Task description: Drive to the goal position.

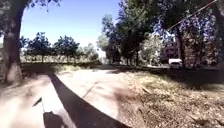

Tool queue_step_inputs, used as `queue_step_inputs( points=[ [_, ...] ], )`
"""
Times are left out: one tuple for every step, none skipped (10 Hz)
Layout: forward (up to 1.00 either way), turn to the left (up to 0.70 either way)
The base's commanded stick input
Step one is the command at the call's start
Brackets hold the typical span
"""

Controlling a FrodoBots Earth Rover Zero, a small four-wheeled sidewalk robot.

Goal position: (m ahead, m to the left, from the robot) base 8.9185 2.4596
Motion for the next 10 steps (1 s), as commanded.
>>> queue_step_inputs(
  points=[
    [0.70,0.00],
    [0.70,0.00],
    [0.70,0.00],
    [0.70,0.00],
    [0.70,0.00],
    [0.70,0.00],
    [0.70,0.00],
    [0.70,0.00],
    [0.70,0.00],
    [0.70,0.00]
  ],
)
